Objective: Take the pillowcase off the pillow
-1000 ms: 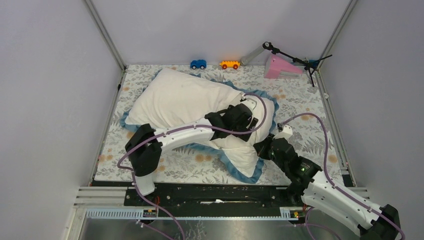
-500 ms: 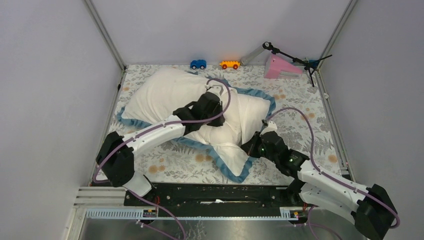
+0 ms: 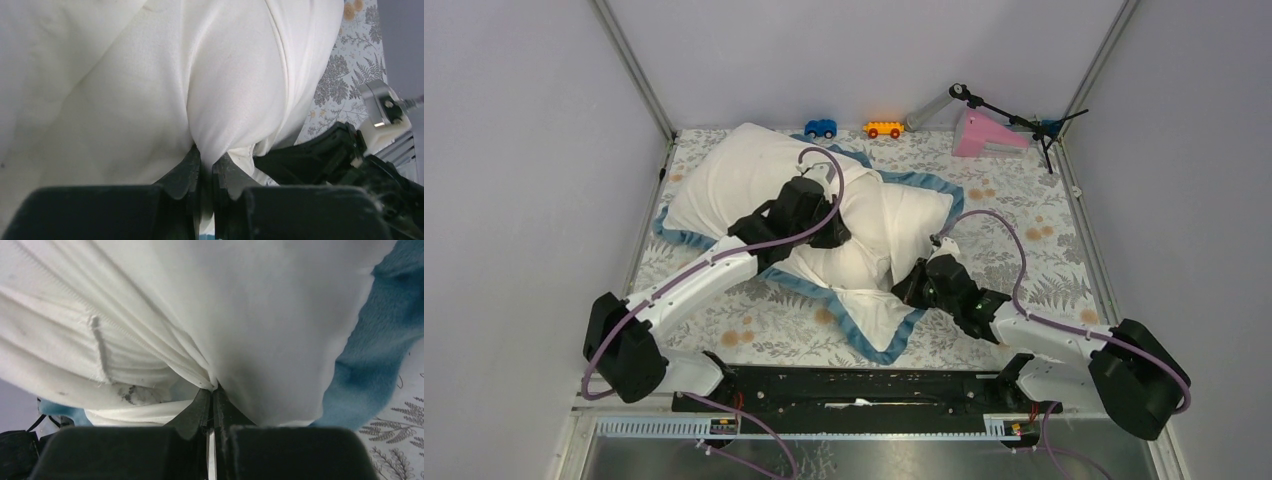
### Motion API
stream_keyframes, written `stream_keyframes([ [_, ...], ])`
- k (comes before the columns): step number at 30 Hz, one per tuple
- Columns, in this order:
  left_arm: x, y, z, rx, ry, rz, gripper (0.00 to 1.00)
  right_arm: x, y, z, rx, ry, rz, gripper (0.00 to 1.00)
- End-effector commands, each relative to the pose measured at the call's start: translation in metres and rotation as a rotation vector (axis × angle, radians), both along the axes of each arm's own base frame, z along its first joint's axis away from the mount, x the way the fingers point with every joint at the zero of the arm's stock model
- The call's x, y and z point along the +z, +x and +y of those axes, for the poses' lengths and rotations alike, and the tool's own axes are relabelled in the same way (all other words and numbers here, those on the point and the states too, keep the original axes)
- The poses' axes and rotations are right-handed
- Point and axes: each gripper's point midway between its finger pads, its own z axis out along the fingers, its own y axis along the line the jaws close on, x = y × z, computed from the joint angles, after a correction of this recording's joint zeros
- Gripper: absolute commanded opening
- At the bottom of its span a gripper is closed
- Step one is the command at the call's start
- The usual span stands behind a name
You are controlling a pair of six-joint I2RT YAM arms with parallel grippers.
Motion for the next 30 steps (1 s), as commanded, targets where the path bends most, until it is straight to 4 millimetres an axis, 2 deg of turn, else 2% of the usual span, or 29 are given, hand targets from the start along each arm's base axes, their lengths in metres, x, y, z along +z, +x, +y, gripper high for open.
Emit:
stream_keyframes([
  [1,0.095,0.037,0.045,0.21,-0.111,-0.293,0.0,-0.074,-0.027,-0.061,-0.045,-0.326,0.157,0.04],
  [4,0.1,0.03,0.048,0.195,-0.109,-0.293,0.0,-0.079,-0.019,-0.07,-0.073,-0.381,0.15,0.05],
  [6,0.101,0.026,0.05,0.191,-0.108,-0.293,0.0,-0.078,-0.011,-0.069,-0.086,-0.362,0.131,0.05],
  [9,0.103,0.022,0.053,0.19,-0.113,-0.298,0.0,-0.075,-0.007,-0.07,-0.093,-0.353,0.125,0.13],
  [10,0.103,0.021,0.052,0.187,-0.116,-0.297,0.0,-0.072,-0.007,-0.065,-0.063,-0.339,0.119,0.16],
  [12,0.098,0.02,0.046,0.159,-0.128,-0.288,0.0,-0.061,-0.012,-0.045,0.063,-0.269,0.099,0.3],
  [15,0.083,0.017,0.027,0.066,-0.147,-0.245,0.08,-0.04,-0.021,-0.017,0.189,-0.149,0.092,0.45],
  [17,0.074,0.009,0.01,-0.02,-0.151,-0.212,0.21,-0.028,-0.024,-0.011,0.218,-0.115,0.087,0.51],
  [18,0.072,0.004,0.002,-0.057,-0.14,-0.211,0.3,-0.023,-0.024,-0.01,0.219,-0.111,0.087,0.52],
  [19,0.07,-0.004,-0.008,-0.094,-0.118,-0.219,0.47,-0.021,-0.024,-0.01,0.218,-0.113,0.086,0.52],
  [20,0.069,-0.013,-0.017,-0.137,-0.079,-0.239,0.58,-0.018,-0.023,-0.011,0.213,-0.115,0.084,0.53],
  [22,0.068,-0.03,-0.038,-0.205,-0.016,-0.274,0.76,-0.016,-0.021,-0.014,0.193,-0.123,0.079,0.52],
  [26,0.049,-0.048,-0.065,-0.282,0.104,-0.26,0.97,-0.016,-0.016,-0.019,0.142,-0.13,0.076,0.53],
  [30,0.019,-0.052,-0.081,-0.341,0.174,-0.207,0.99,-0.008,-0.009,-0.015,0.085,-0.053,0.022,0.53],
])
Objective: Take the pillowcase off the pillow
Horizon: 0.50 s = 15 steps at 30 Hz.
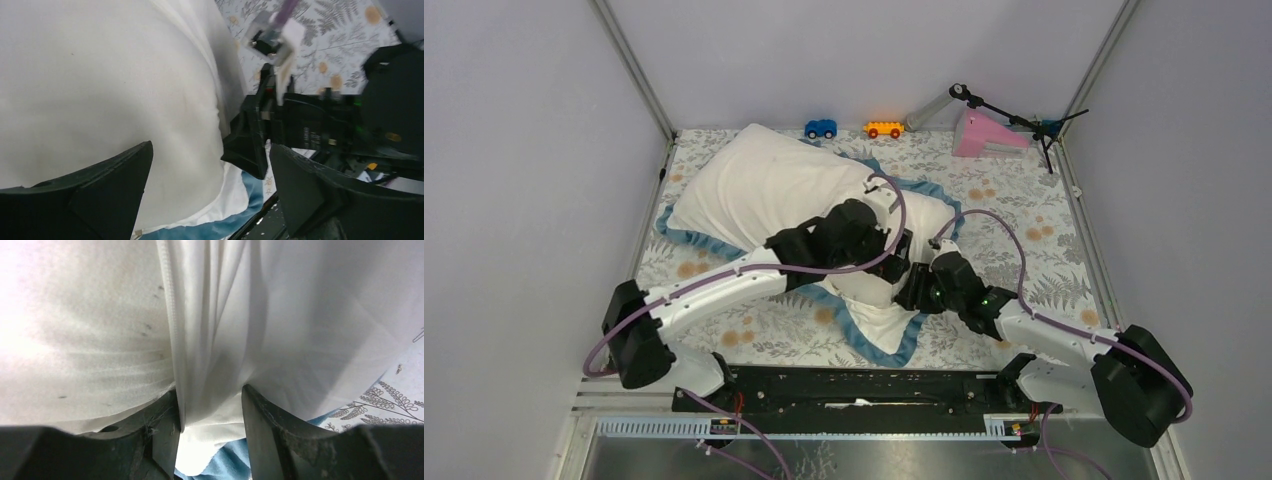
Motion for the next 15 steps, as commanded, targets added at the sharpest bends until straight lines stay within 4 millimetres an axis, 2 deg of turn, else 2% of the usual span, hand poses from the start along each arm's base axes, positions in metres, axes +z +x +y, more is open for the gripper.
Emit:
stream_keyframes([
  [1,-0.016,0.015,-0.004,0.006,0.106,-0.026,0.99,0.01,0.005,0.0,-0.062,0.07,-0.041,0.52],
  [3,-0.045,0.026,0.0,0.055,0.208,0.001,0.99,0.014,0.006,-0.001,-0.085,0.102,-0.055,0.51],
  [5,-0.069,0.037,0.012,0.141,0.322,0.016,0.99,0.015,0.007,-0.004,-0.117,0.115,-0.066,0.49],
  [8,-0.086,0.048,0.022,0.213,0.396,0.029,0.94,0.016,0.006,-0.008,-0.135,0.13,-0.076,0.47],
  [9,-0.089,0.049,0.022,0.216,0.397,0.038,0.86,0.015,0.005,-0.009,-0.138,0.129,-0.076,0.47],
  [13,-0.095,0.051,0.017,0.217,0.392,0.054,0.4,0.005,0.003,-0.008,-0.115,0.097,-0.049,0.45],
  [14,-0.096,0.052,0.016,0.22,0.39,0.055,0.27,0.003,0.002,-0.006,-0.103,0.083,-0.033,0.45],
  [15,-0.095,0.053,0.015,0.221,0.382,0.056,0.08,0.001,0.001,-0.003,-0.081,0.073,-0.019,0.46],
])
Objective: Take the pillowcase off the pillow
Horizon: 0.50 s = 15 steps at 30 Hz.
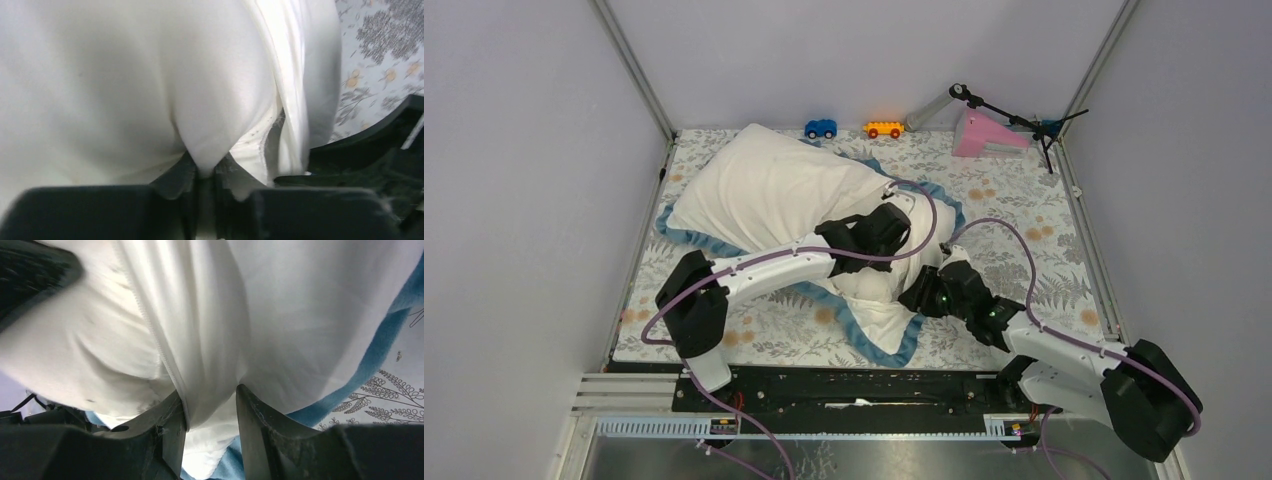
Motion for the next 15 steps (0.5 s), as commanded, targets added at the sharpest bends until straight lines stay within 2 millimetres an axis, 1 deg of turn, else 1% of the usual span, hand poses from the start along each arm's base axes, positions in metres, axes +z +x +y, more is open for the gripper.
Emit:
stream_keyframes([
  [1,-0.006,0.012,0.013,0.063,0.051,0.001,0.0,-0.01,-0.002,0.007,0.053,-0.042,0.052,0.47],
  [4,0.004,0.015,0.004,0.056,-0.018,0.003,0.0,-0.01,-0.006,0.019,0.105,-0.015,0.086,0.53],
  [7,0.019,0.025,-0.002,0.077,-0.108,-0.017,0.0,-0.007,-0.012,0.03,0.152,0.024,0.096,0.53],
  [10,0.036,0.044,0.0,0.131,-0.209,-0.029,0.0,-0.008,-0.026,0.039,0.211,0.018,0.118,0.52],
  [12,0.048,0.059,0.005,0.158,-0.277,-0.024,0.0,-0.015,-0.039,0.043,0.254,0.0,0.149,0.52],
  [14,0.064,0.07,0.009,0.162,-0.337,-0.021,0.0,-0.024,-0.049,0.041,0.277,-0.027,0.179,0.51],
  [15,0.071,0.077,0.014,0.174,-0.352,-0.034,0.0,-0.029,-0.053,0.038,0.28,-0.034,0.189,0.48],
])
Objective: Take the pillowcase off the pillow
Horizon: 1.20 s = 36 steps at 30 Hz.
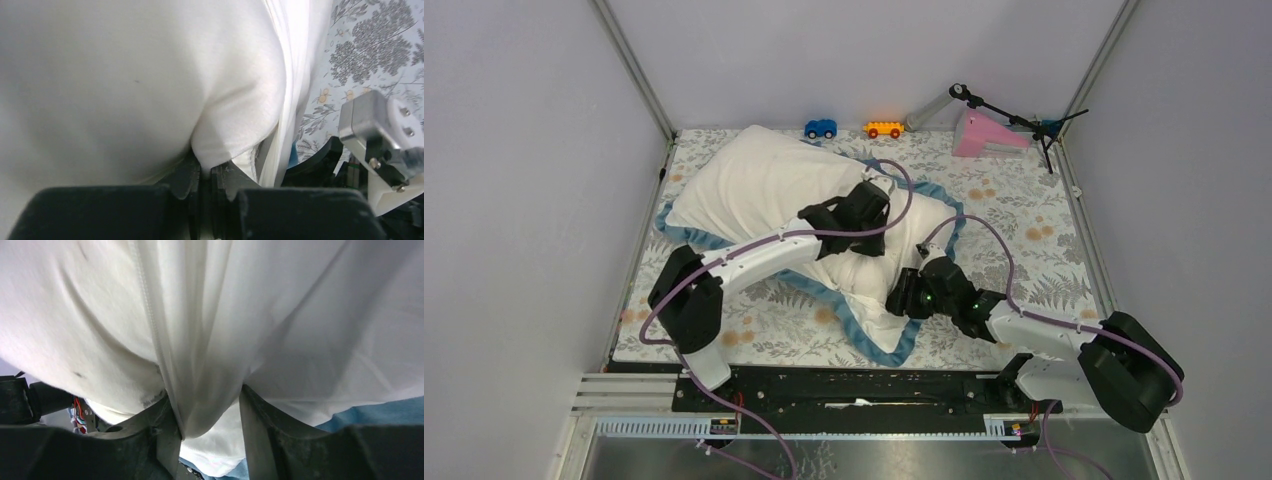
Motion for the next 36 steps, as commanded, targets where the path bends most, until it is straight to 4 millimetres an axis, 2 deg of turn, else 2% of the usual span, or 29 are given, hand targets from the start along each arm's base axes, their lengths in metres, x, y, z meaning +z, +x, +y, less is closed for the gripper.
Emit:
stream_keyframes([
  [1,0.072,0.064,0.012,0.131,-0.201,-0.156,0.0,-0.024,-0.042,0.0,0.132,-0.044,0.111,0.47],
  [4,0.088,0.072,0.019,0.156,-0.212,-0.186,0.0,-0.029,-0.047,-0.006,0.136,-0.052,0.106,0.47],
  [9,0.092,0.076,0.027,0.173,-0.223,-0.185,0.0,-0.048,-0.046,-0.016,0.163,-0.183,0.135,0.49],
  [12,0.099,0.073,0.033,0.178,-0.231,-0.192,0.0,-0.052,-0.039,-0.019,0.143,-0.217,0.119,0.49],
  [17,0.121,0.062,0.047,0.177,-0.246,-0.217,0.0,-0.049,-0.019,-0.029,0.07,-0.286,0.054,0.55],
  [21,0.127,0.041,0.053,0.118,-0.252,-0.204,0.0,-0.024,0.008,-0.038,-0.012,-0.322,-0.04,0.59],
  [25,0.108,0.017,0.065,0.085,-0.231,-0.159,0.0,0.021,0.04,-0.043,-0.044,-0.332,-0.214,0.61],
  [30,0.09,-0.001,0.075,0.06,-0.206,-0.123,0.0,0.079,0.056,-0.032,0.038,-0.292,-0.423,0.7],
  [33,0.084,-0.008,0.074,0.039,-0.213,-0.098,0.0,0.099,0.069,-0.032,0.026,-0.342,-0.459,0.72],
  [36,0.082,-0.016,0.067,0.003,-0.236,-0.071,0.0,0.106,0.083,-0.038,-0.012,-0.425,-0.459,0.71],
])
